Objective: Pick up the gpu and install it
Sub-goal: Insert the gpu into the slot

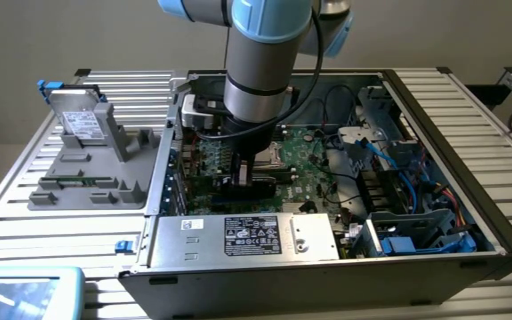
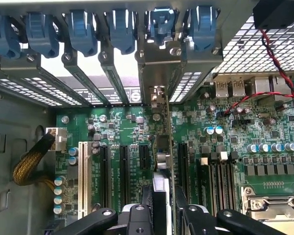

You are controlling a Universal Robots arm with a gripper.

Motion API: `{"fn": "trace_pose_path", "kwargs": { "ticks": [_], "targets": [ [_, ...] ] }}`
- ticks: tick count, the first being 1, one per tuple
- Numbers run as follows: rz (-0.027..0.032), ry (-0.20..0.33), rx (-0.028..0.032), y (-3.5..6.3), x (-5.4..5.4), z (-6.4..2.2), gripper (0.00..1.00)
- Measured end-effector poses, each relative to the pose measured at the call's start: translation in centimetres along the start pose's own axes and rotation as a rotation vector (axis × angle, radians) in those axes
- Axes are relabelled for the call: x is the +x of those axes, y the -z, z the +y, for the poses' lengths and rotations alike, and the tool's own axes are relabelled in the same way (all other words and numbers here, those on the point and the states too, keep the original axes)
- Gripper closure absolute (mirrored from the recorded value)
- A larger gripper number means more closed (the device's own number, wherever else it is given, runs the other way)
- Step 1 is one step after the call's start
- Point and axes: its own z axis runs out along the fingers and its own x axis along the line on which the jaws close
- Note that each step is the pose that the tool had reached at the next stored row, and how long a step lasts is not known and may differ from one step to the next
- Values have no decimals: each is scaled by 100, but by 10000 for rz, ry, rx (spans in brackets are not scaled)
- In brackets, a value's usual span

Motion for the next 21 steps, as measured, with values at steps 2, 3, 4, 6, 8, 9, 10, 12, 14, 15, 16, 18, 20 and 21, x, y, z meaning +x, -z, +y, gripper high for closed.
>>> {"fn": "trace_pose_path", "kwargs": {
  "ticks": [2,3,4,6,8,9,10,12,14,15,16,18,20,21],
  "targets": [
    [1,-5,0,0,0,0,72],
    [1,-5,0,-1,0,0,72],
    [-2,-6,1,-3,0,1,72],
    [-5,-17,3,-6,0,4,72],
    [-6,-30,1,-8,-1,8,72],
    [-7,-39,2,-9,-1,11,72],
    [-8,-45,3,-10,-1,13,72],
    [-7,-54,2,-12,0,14,72],
    [-5,-58,2,-13,0,14,72],
    [-5,-58,1,-14,0,13,72],
    [-6,-58,2,-15,0,13,72],
    [-8,-59,3,-17,0,13,72],
    [-8,-59,2,-17,0,13,72],
    [-7,-59,2,-17,0,13,72]
  ]
}}
